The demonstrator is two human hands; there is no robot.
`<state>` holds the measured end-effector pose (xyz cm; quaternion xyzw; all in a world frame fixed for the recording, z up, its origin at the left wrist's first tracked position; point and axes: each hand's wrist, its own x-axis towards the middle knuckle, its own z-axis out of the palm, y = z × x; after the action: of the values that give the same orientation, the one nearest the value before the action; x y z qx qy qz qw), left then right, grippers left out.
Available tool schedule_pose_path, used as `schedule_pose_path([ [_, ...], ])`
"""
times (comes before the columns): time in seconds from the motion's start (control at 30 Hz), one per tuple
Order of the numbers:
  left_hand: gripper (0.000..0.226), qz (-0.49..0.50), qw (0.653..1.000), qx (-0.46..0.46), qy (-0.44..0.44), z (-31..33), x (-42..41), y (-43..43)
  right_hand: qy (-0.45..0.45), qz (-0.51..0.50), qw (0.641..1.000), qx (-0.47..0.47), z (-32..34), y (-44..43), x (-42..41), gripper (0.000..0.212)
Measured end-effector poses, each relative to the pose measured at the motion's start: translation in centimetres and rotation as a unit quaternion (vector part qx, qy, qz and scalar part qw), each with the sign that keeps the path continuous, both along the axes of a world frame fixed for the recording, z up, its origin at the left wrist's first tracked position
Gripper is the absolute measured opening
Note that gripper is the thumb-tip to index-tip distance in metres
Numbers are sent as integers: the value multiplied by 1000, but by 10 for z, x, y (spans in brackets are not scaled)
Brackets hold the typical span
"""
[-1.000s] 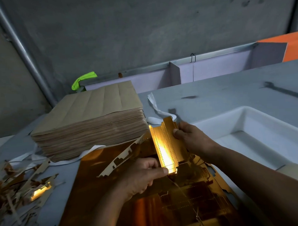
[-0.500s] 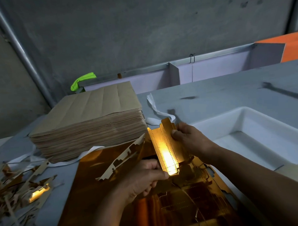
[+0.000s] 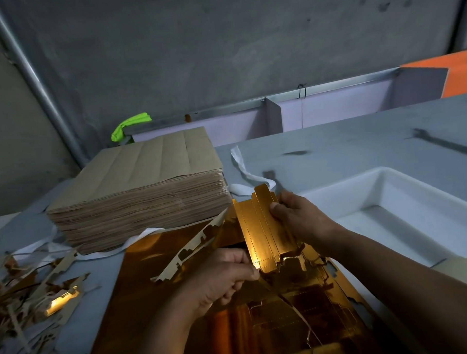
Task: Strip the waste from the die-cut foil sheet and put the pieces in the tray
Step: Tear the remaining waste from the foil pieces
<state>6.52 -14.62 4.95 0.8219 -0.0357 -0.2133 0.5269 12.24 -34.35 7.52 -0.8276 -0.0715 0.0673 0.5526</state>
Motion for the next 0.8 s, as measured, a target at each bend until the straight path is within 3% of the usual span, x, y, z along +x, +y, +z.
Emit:
schedule_pose_path([
  [0.43,10,-8,1000,12,21,0,-5,2,13,-17,999,42,0,0,2,17],
  [0.8,8,-3,996,73,54,2,-3,8,15,-14,999,47,0,0,2,18],
])
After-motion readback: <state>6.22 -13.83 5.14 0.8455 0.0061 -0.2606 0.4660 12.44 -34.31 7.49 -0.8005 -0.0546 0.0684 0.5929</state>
